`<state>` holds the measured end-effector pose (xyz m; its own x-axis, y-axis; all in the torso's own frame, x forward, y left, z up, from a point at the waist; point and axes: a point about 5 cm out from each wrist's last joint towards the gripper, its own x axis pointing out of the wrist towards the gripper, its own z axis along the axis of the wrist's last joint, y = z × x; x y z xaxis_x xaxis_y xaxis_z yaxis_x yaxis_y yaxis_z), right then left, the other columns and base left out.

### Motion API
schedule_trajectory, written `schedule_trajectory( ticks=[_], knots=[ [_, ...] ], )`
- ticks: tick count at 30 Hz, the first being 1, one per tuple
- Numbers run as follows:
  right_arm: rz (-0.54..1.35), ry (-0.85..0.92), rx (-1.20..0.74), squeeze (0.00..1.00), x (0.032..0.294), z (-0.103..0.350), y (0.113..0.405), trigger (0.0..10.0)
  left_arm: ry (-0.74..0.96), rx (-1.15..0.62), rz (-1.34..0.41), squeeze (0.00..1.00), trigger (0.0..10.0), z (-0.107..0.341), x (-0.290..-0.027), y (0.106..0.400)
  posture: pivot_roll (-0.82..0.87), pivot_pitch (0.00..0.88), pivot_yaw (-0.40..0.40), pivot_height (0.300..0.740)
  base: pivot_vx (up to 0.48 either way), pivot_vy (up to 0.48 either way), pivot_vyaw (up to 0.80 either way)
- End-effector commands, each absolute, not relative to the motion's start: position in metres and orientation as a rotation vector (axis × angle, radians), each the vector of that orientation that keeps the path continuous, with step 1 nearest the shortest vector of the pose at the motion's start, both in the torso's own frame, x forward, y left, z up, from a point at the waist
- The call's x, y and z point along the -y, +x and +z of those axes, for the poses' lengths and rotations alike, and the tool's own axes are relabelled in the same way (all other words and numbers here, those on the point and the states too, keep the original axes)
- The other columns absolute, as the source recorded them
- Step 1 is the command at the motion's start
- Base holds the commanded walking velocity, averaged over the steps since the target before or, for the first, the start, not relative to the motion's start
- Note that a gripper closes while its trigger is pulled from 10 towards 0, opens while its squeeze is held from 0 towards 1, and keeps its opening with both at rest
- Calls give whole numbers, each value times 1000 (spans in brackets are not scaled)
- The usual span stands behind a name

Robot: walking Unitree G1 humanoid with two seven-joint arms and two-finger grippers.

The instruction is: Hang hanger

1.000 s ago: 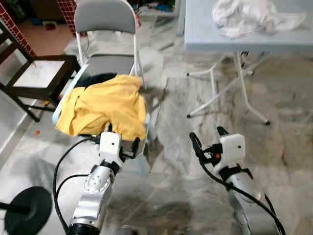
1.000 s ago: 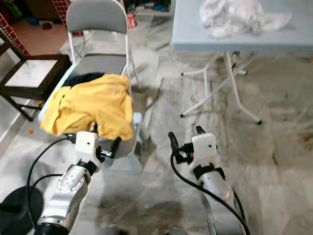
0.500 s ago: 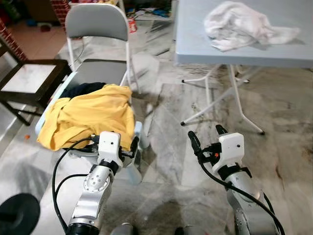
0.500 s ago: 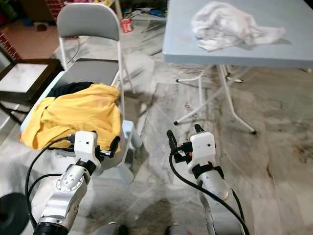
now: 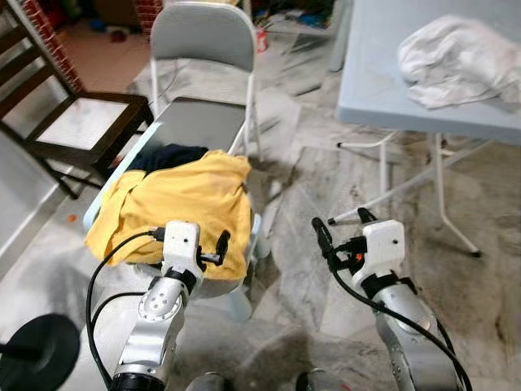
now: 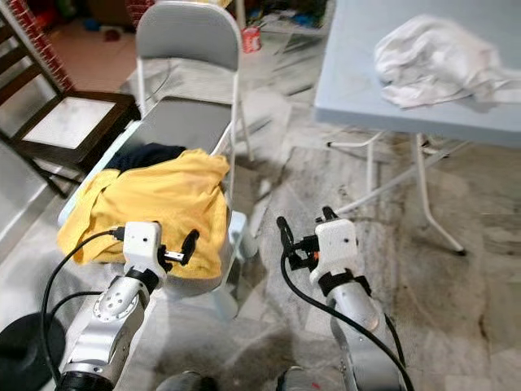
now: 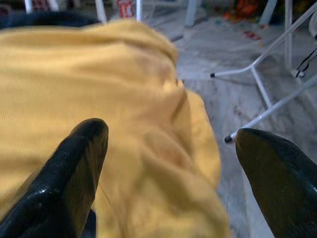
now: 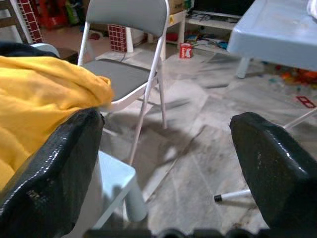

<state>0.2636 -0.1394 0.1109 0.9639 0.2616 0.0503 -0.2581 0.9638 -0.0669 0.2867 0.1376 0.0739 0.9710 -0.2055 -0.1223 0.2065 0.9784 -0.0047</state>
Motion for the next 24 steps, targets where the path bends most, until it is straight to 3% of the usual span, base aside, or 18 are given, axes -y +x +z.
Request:
schedule_trajectory(
  ticks=[1, 8, 16, 22, 24],
  knots=[
    [290, -44, 58, 0, 130, 111, 262, 10000, 30, -143, -176, 0, 10000, 69, -151, 283, -10, 206, 33, 740, 274, 0, 0],
    [284, -43, 41, 0, 132, 106, 260, 10000, 60, -106, -146, 0, 10000, 75, -154, 287, 0, 199, 30, 740, 112, 0, 0],
    [311, -29, 21, 0, 125, 103, 259, 10000, 138, -30, -106, 0, 10000, 105, -182, 323, 16, 187, 15, 740, 0, 0, 0],
    [336, -24, 16, 0, 122, 104, 259, 10000, 143, -112, -82, 0, 10000, 106, -190, 341, 8, 199, 19, 740, 0, 0, 0],
    [336, -26, 13, 0, 125, 104, 258, 10000, 157, -214, -100, 0, 10000, 95, -189, 347, 1, 209, 27, 740, 0, 0, 0]
  ],
)
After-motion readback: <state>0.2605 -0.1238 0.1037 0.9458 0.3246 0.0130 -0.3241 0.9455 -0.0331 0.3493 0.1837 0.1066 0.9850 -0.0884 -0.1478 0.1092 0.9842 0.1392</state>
